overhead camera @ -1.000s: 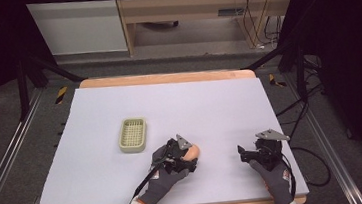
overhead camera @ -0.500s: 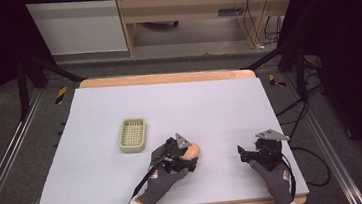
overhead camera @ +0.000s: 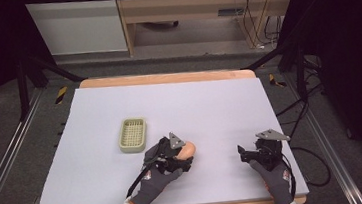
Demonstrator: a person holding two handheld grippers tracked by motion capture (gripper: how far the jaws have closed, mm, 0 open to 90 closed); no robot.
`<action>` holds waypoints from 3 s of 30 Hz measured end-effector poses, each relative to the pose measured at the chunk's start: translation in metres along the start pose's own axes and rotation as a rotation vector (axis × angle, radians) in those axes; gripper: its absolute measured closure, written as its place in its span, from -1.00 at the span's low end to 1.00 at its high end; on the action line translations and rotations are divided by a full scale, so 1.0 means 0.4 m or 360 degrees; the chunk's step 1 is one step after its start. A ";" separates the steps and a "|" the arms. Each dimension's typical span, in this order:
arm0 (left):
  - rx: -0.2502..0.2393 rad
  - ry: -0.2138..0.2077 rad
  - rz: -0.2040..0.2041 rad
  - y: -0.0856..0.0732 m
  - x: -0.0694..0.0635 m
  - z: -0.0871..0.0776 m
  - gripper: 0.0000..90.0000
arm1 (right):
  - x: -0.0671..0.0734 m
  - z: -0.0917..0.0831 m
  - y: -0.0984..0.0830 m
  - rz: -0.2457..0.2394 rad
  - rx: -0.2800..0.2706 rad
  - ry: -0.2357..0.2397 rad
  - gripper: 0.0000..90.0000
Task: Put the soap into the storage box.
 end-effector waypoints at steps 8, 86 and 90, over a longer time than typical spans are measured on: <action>-0.0026 0.0012 -0.0020 -0.013 0.018 -0.033 -0.30 | 0.000 0.000 0.000 -0.0008 -0.0004 0.0000 -0.82; -0.0183 0.0218 -0.0289 -0.034 0.232 -0.180 -0.29 | 0.006 -0.002 0.000 -0.0016 -0.0020 0.0021 -0.83; -0.0187 0.0232 -0.0304 -0.033 0.245 -0.180 -0.29 | 0.007 -0.002 0.001 -0.0019 -0.0019 0.0020 -0.83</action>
Point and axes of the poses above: each handheld gripper's, and its own axes: z roughly forward along the jaws, y roughly out of its top, x roughly to its left, the point moved 1 cm from there along z, roughly forward along the jaws, and after that the axes turned 3 degrees about z, right-handed, at the moved point
